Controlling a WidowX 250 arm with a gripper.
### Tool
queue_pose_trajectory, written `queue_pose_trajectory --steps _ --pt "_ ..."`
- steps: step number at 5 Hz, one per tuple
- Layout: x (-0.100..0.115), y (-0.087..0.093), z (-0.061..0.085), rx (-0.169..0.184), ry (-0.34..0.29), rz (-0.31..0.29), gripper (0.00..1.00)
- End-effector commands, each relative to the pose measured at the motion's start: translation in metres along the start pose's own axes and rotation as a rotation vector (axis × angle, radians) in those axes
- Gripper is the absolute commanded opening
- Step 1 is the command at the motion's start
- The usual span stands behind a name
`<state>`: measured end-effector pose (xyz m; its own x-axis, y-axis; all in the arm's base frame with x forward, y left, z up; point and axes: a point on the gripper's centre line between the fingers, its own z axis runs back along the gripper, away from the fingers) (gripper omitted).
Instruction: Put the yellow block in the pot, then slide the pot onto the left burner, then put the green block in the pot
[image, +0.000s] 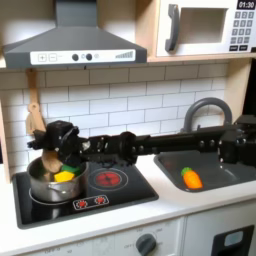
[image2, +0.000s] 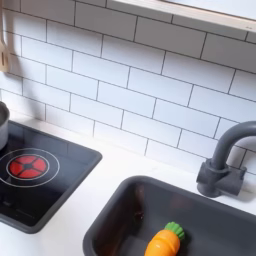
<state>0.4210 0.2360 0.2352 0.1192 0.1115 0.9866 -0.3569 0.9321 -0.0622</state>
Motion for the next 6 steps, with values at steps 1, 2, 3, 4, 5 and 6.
queue_pose_trajectory --steps 1,2,3,4,5,6 --pt "-0.007 -0.009 0.012 -0.051 0.025 -0.01 0.0" --pt "-0.001 -0.021 0.017 -0.118 0.024 -0.012 0.0" --pt "-0.002 -0.024 0.011 -0.13 0.024 0.003 0.0" --pt "-0.004 -0.019 0.009 -0.105 0.035 0.01 0.0" --pt "-0.002 -0.015 0.005 -0.077 0.032 0.011 0.0" --pt "0.001 -0.005 0.001 -0.035 0.026 0.03 0.0"
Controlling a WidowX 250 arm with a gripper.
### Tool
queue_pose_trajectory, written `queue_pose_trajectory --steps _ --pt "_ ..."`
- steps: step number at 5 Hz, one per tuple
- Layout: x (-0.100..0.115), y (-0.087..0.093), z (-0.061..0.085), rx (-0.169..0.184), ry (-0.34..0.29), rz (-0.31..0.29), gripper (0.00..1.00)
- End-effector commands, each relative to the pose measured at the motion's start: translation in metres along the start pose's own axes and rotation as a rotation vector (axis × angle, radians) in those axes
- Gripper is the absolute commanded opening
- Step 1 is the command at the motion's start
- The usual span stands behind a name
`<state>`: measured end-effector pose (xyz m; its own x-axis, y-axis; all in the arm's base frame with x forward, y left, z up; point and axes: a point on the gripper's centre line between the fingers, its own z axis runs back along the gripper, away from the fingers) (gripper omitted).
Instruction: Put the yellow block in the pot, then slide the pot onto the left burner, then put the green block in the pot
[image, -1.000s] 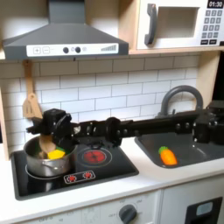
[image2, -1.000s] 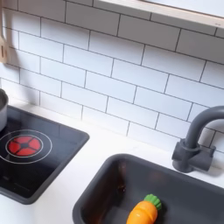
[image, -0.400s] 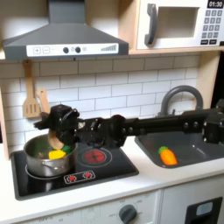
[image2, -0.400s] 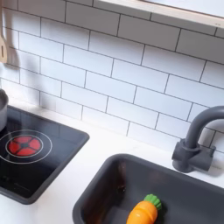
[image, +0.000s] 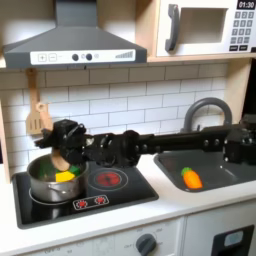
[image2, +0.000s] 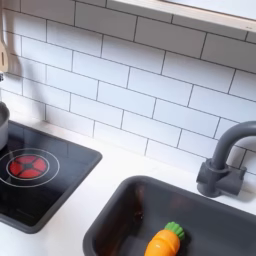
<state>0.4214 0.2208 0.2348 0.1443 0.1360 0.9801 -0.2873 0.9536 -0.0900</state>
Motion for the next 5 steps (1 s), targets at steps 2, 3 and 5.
queue_pose_trajectory --steps 2,3,5 --pt "0.005 0.012 0.004 0.061 -0.006 0.011 0.0" --pt "0.003 0.01 0.008 0.049 0.005 0.007 0.0" --pt "0.008 -0.013 0.026 -0.045 0.014 0.003 0.0"
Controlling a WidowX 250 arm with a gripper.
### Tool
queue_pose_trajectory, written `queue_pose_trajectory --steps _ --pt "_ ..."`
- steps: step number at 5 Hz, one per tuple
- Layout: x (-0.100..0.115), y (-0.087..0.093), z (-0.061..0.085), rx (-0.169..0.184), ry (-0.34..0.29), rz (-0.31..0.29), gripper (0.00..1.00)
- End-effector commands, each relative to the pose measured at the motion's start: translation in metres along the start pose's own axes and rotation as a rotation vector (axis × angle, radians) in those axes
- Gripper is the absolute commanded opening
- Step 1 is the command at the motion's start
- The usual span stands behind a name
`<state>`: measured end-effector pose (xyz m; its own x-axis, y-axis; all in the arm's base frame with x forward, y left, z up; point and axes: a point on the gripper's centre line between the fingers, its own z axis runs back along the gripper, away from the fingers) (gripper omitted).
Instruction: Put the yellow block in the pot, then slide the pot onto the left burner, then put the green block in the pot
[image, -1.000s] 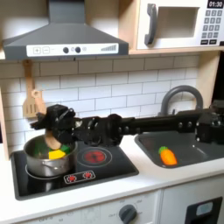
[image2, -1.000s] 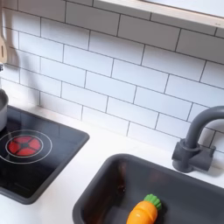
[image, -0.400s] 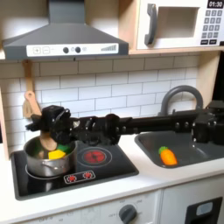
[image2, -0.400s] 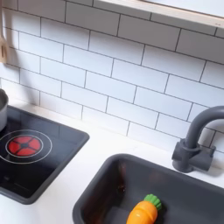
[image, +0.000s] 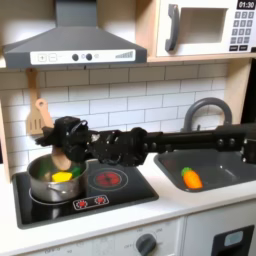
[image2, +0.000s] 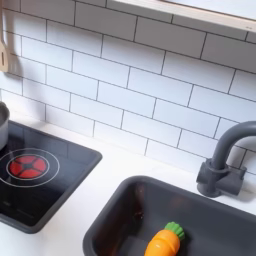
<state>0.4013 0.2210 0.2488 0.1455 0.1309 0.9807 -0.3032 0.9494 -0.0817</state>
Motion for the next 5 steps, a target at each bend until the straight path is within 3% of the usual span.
queue_pose_trajectory --steps 1,3,5 --pt "-0.01 -0.022 -0.004 -0.081 0.028 0.031 0.0" --pt "-0.003 -0.024 -0.015 -0.062 -0.001 0.052 0.0" --pt "0.001 -0.011 -0.017 -0.006 -0.015 0.054 0.0"
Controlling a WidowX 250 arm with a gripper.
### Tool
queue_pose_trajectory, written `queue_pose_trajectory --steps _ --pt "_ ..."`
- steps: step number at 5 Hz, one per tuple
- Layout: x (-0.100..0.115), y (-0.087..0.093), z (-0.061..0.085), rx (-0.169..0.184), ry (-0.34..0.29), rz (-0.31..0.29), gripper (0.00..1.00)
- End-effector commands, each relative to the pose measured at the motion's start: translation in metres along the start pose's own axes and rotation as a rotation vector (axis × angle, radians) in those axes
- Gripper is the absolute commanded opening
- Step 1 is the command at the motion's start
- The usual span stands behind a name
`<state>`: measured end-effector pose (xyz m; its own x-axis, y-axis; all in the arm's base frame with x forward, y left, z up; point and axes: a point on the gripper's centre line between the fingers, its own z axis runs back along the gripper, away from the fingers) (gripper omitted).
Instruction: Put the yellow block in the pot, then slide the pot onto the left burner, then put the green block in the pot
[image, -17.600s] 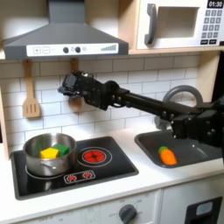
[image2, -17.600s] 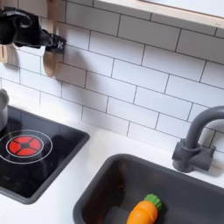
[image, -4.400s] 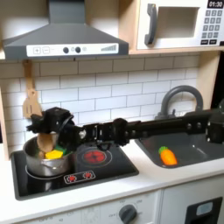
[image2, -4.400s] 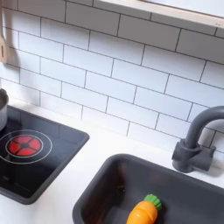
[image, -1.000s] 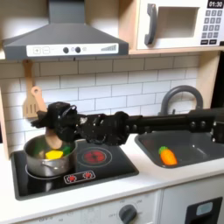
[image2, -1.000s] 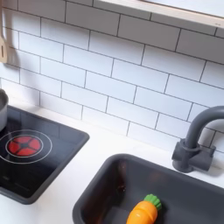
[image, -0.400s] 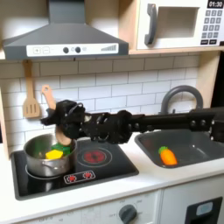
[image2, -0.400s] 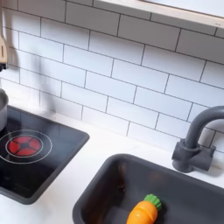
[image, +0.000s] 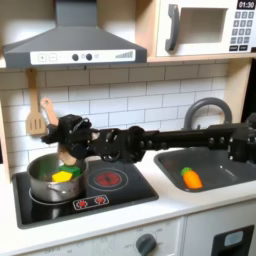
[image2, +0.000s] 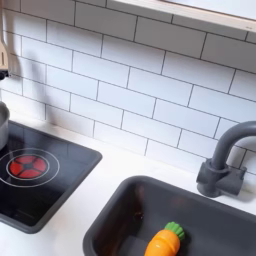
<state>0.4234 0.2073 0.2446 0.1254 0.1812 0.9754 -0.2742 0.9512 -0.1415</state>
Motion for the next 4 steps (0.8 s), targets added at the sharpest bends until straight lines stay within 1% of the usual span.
queue_pose_trajectory --steps 1,2,3,4 --pt "0.008 0.011 0.005 0.047 -0.015 -0.015 0.0" --pt "0.003 0.004 0.003 0.015 0.0 -0.023 0.0" --pt "0.003 -0.003 0.002 -0.039 0.004 -0.031 0.0" --pt "0.002 -0.019 0.004 -0.121 0.009 -0.034 0.0"
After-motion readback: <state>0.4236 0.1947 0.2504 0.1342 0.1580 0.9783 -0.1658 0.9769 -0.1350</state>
